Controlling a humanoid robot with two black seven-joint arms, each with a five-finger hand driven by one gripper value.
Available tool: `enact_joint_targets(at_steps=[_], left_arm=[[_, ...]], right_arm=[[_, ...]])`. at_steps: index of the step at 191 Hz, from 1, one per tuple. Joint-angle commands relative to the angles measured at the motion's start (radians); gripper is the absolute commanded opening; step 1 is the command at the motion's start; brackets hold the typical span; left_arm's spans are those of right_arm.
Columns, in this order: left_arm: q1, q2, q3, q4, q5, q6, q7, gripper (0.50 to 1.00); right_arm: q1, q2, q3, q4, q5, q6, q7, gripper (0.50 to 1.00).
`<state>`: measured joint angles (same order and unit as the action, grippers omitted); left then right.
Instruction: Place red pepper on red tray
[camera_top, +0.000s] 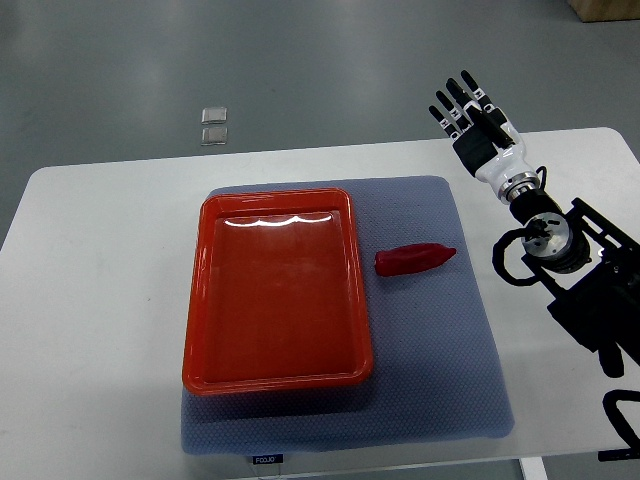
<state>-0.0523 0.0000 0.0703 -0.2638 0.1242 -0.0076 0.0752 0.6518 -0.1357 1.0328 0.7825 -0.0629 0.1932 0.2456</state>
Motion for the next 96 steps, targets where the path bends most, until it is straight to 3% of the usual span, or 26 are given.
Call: enact_joint_targets(at_steps=[1,71,96], left_arm=[[-0.001,0.000,0.000,0.000,0.000,0.000,0.000,1.000],[-0.001,0.000,-0.001,-0.003,0.000,-0.003,-0.002,1.000],[0.000,0.000,-0.001,-0.002,0.000,-0.003,-0.002,1.000]], right_arm=[[-0.009,0.004,-0.002,0.000,-0.002,0.002,0.000,0.924],[-0.006,-0.008,-0.022,0.000,-0.020,0.008,-0.002,0.924],[0.011,-0.028,-0.072,0.001,-0.136,0.022,-0.009,0.924]])
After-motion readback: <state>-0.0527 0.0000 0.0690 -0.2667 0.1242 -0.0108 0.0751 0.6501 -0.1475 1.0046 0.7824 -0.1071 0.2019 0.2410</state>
